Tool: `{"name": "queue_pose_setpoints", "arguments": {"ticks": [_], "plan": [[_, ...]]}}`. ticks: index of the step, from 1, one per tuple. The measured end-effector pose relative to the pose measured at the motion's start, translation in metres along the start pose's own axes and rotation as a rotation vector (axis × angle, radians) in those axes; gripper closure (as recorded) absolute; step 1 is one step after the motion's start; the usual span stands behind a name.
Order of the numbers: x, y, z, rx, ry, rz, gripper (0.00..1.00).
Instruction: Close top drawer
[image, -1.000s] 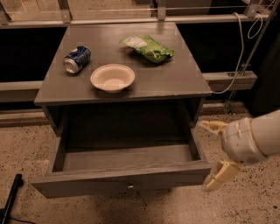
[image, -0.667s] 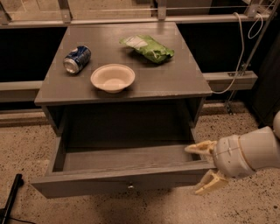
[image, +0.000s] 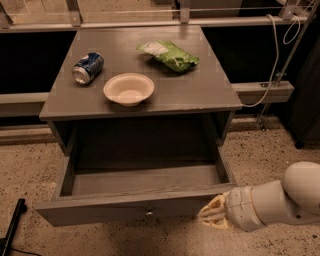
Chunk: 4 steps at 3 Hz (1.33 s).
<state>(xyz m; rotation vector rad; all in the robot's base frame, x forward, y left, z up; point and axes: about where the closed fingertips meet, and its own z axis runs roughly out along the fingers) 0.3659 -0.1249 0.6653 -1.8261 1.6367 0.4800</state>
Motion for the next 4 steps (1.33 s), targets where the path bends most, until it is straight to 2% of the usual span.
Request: {"name": "queue_pose_setpoints", "arguments": {"ticks": [1,2,4], "plan": [[0.010,-0.005,0.030,0.054,0.019,0.000,0.96],[0.013,-0.022,0.056,0.130,0.024,0.045,1.00],[0.014,-0.054,0.076,0.254,0.008,0.132,1.00]]}}
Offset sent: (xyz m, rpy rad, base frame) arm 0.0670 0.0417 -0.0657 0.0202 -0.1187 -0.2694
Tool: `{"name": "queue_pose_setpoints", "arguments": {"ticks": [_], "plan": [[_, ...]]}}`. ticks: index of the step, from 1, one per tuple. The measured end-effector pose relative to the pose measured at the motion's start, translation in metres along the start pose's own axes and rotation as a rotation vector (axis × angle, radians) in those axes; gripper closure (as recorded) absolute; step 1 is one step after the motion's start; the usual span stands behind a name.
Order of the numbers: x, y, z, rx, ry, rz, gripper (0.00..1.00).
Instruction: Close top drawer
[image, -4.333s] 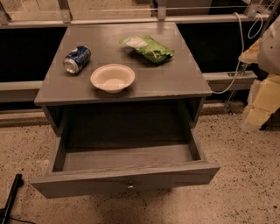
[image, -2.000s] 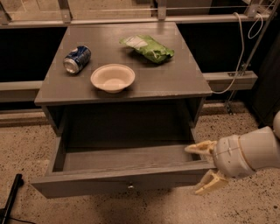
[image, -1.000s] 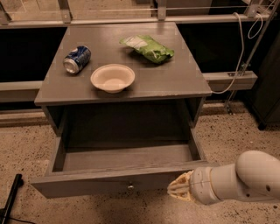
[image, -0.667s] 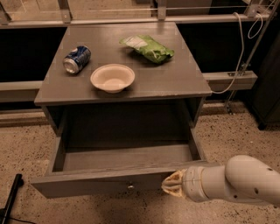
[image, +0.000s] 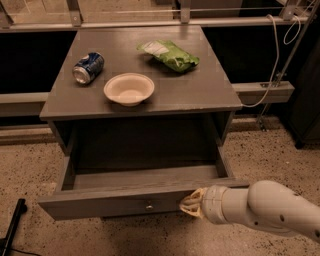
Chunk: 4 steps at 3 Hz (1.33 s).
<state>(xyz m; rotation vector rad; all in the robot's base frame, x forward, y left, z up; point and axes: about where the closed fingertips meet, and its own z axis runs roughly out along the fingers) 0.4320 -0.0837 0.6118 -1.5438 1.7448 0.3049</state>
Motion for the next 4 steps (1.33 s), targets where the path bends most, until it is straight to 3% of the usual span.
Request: {"name": "queue_pose_setpoints", "arguments": {"ticks": [1,2,3,4], "plan": [[0.000,0.001,0.000,0.002,0.000,0.001,1.00],[-0.006,-0.019,0.007,0.058,-0.014,0.014,1.00],[-0.006,-0.019,0.007,0.059,-0.014,0.014,1.00],[0.000,-0.033,0.027,0.160,-0.072,-0.009,1.00]]}}
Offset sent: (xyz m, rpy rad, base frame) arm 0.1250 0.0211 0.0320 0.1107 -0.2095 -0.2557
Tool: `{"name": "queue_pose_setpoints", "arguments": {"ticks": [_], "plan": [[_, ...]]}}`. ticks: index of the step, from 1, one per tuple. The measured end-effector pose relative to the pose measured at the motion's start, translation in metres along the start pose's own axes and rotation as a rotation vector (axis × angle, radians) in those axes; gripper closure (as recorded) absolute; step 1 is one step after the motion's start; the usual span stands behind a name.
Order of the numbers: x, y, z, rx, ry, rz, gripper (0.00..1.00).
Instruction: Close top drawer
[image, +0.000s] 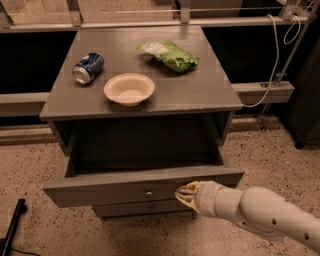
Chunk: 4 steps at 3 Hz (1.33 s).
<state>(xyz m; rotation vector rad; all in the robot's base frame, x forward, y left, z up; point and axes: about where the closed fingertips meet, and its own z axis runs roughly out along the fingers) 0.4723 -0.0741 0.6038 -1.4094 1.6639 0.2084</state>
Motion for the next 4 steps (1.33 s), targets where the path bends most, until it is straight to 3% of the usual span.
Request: {"name": "queue_pose_setpoints", "arguments": {"ticks": [1,2,3,4], "plan": [[0.001,-0.002,0.003,0.016,-0.008,-0.001,1.00],[0.006,-0.017,0.026,0.076,-0.046,-0.002,1.00],[0.006,-0.016,0.026,0.076,-0.046,-0.003,1.00],[0.004,-0.033,0.048,0.112,-0.076,-0.011,1.00]]}}
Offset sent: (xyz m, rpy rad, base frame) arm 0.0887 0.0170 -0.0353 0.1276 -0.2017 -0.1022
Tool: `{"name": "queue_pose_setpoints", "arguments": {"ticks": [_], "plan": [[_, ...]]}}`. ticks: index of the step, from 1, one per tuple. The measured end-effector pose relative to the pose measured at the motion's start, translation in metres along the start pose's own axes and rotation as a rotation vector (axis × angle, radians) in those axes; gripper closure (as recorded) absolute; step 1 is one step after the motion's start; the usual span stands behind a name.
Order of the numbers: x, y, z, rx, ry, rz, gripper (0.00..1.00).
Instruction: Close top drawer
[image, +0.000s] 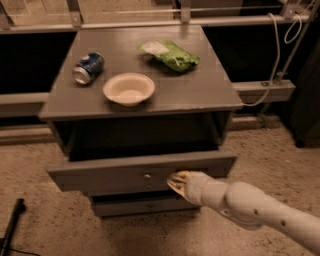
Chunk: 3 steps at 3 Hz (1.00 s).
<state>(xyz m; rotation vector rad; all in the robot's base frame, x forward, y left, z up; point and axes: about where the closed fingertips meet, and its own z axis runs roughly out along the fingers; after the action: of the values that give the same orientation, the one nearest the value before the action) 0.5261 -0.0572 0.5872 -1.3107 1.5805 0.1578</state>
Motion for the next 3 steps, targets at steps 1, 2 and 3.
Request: {"name": "queue_pose_setpoints", "arguments": {"ticks": [1,2,3], "plan": [[-0.002,-0.014,0.022,0.025,-0.027,-0.009,1.00],[-0.002,-0.013,0.022,0.025,-0.027,-0.009,1.00],[-0.009,-0.026,0.039,0.053,-0.059,-0.026,1.00]]}}
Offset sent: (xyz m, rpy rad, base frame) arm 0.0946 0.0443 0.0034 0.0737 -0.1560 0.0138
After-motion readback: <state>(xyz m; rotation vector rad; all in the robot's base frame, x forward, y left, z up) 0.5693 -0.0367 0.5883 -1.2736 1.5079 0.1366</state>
